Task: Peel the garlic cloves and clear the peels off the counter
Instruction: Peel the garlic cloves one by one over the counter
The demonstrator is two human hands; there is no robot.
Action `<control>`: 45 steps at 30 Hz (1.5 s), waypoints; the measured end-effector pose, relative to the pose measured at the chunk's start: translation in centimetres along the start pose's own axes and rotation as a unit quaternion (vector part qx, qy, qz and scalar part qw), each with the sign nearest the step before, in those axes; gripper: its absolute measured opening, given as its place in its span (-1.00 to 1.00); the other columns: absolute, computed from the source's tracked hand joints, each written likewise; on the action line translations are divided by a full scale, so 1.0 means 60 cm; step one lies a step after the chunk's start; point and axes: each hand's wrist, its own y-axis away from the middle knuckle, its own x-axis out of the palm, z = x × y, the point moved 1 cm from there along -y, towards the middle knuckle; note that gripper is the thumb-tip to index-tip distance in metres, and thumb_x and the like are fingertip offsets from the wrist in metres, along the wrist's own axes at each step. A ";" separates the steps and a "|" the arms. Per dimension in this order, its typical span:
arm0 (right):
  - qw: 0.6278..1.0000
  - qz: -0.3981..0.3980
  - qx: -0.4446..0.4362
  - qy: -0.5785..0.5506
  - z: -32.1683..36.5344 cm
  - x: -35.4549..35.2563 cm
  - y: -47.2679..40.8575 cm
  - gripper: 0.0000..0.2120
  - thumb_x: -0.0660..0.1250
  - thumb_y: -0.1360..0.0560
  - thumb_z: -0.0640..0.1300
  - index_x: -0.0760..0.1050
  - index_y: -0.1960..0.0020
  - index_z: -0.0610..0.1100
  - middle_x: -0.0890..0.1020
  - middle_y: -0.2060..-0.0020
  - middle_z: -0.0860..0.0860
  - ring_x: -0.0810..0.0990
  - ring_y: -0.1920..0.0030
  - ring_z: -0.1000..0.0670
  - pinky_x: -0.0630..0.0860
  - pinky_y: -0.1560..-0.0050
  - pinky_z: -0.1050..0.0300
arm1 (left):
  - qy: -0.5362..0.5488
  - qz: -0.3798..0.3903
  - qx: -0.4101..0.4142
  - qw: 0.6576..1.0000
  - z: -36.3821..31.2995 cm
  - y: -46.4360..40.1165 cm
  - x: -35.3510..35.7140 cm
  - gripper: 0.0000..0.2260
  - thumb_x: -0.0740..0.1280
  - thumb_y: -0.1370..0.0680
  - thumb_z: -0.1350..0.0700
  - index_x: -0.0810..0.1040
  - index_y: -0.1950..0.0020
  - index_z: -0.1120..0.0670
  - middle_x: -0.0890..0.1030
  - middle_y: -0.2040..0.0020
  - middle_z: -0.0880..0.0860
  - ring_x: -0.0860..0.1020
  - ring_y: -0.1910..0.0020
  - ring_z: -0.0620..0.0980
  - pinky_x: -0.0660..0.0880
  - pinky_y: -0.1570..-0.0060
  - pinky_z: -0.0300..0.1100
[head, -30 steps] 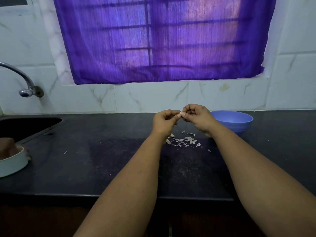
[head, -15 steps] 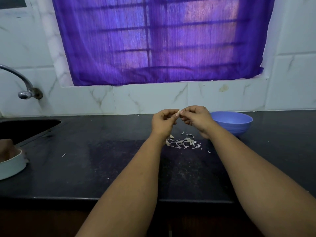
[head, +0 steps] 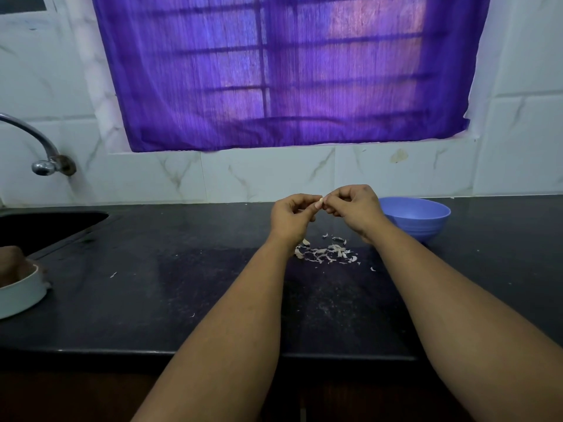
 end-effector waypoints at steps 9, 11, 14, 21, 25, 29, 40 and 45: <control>1.000 0.014 0.013 0.023 -0.005 0.007 -0.003 -0.87 0.34 -0.45 -0.07 0.60 0.25 -0.06 0.66 0.30 -0.02 0.59 0.22 0.02 0.59 -0.07 -0.16 | -0.002 0.013 -0.026 1.000 -0.002 0.004 0.006 -0.94 0.39 -0.54 0.17 0.62 0.01 0.12 0.63 0.19 0.03 0.52 0.33 -0.13 0.43 0.38 -0.40; 1.000 0.011 0.018 0.020 -0.005 0.010 -0.004 -0.85 0.31 -0.48 -0.05 0.58 0.24 -0.03 0.67 0.28 0.00 0.59 0.21 0.01 0.58 -0.08 -0.17 | 0.008 -0.003 -0.038 0.999 -0.002 0.003 0.005 -0.94 0.39 -0.54 0.19 0.61 0.01 0.13 0.62 0.20 0.04 0.52 0.33 -0.12 0.43 0.40 -0.39; 1.000 -0.012 -0.006 0.005 -0.003 0.009 -0.006 -0.87 0.29 -0.54 -0.03 0.56 0.15 0.00 0.66 0.21 0.04 0.60 0.17 0.03 0.56 -0.09 -0.12 | 0.018 -0.013 -0.059 0.998 0.000 0.000 0.005 -0.93 0.34 -0.57 0.20 0.59 -0.02 0.15 0.61 0.21 0.01 0.50 0.34 -0.11 0.41 0.42 -0.40; 0.996 0.038 -0.061 0.057 -0.007 0.003 0.001 -0.97 0.43 -0.48 -0.12 0.63 0.08 -0.02 0.70 0.21 0.07 0.65 0.10 0.09 0.55 -0.05 0.19 | -0.014 0.004 -0.086 0.996 -0.001 0.003 0.003 -0.79 0.31 -0.59 0.18 0.44 -0.22 0.10 0.64 0.18 -0.01 0.53 0.30 -0.12 0.43 0.30 -0.30; 1.000 0.012 -0.012 -0.009 -0.012 0.015 -0.005 -0.91 0.34 -0.55 -0.14 0.52 0.13 0.00 0.68 0.20 0.03 0.65 0.09 0.00 0.58 0.00 0.09 | -0.011 -0.025 -0.110 0.994 -0.001 0.002 0.003 -0.90 0.25 -0.62 0.15 0.44 -0.12 0.11 0.63 0.24 -0.01 0.49 0.40 -0.11 0.40 0.37 -0.29; 1.000 -0.001 0.023 -0.011 -0.015 0.013 -0.003 -0.87 0.28 -0.57 -0.23 0.46 0.14 -0.09 0.66 0.23 -0.11 0.65 0.21 -0.03 0.62 0.12 0.11 | -0.073 -0.091 -0.117 0.986 0.015 -0.012 -0.006 -0.97 0.28 -0.59 0.14 0.47 0.05 0.05 0.63 0.22 -0.03 0.53 0.28 -0.02 0.55 0.15 -0.09; 0.946 0.141 -0.032 0.288 -0.039 0.026 -0.005 -0.91 0.40 -0.48 -0.30 0.65 0.03 -0.24 0.62 0.37 -0.01 0.54 0.40 0.20 0.43 0.38 0.45 | -0.193 -0.109 -0.129 0.967 0.031 -0.019 -0.016 -0.90 0.37 -0.51 0.03 0.49 0.05 0.00 0.64 0.06 0.01 0.61 0.04 0.04 0.56 -0.06 0.00; 0.923 0.102 -0.074 0.365 -0.029 0.031 -0.011 -0.94 0.43 -0.47 -0.12 0.65 0.08 -0.09 0.70 0.17 0.00 0.62 0.18 0.04 0.43 0.22 0.24 | -0.223 -0.111 -0.115 0.962 0.030 -0.019 -0.016 -0.88 0.36 -0.51 0.03 0.52 0.01 0.03 0.64 0.05 0.00 0.61 0.02 0.04 0.55 -0.05 -0.04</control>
